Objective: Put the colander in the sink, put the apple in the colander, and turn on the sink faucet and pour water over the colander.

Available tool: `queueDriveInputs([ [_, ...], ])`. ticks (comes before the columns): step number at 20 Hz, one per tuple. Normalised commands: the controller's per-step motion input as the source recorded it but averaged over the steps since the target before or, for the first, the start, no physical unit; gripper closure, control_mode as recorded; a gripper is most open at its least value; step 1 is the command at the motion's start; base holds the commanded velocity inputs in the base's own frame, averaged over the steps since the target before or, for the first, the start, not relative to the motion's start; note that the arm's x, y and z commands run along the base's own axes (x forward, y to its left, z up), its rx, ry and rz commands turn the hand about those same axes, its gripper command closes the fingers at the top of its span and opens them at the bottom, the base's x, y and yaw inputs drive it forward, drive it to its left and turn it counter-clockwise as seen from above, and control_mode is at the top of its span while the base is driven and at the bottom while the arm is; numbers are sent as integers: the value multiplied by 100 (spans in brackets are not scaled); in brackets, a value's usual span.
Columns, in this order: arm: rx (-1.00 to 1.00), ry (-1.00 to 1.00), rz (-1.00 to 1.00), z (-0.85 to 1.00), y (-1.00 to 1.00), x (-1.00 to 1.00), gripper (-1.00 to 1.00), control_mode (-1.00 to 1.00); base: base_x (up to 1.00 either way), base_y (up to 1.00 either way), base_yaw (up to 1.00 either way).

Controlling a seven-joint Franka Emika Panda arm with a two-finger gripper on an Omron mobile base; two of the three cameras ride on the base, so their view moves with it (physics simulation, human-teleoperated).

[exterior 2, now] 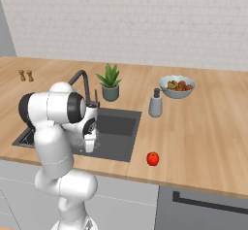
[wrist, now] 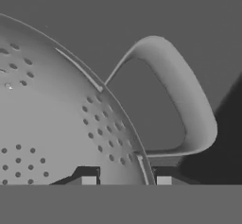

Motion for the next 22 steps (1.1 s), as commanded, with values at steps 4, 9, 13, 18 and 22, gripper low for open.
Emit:
queueDriveInputs([
  [4,0,0,-22,0,0,0,100,-100,0,0,0],
  [9,0,0,-22,0,4,-1,100,-100,0,0,0],
  [13,0,-1,-9,0,50,0,100,-100,0,0,0],
  [18,0,0,-2,0,55,0,100,-100,0,0,0],
  [22,0,-2,0,0,32,0,100,-100,0,0,0],
])
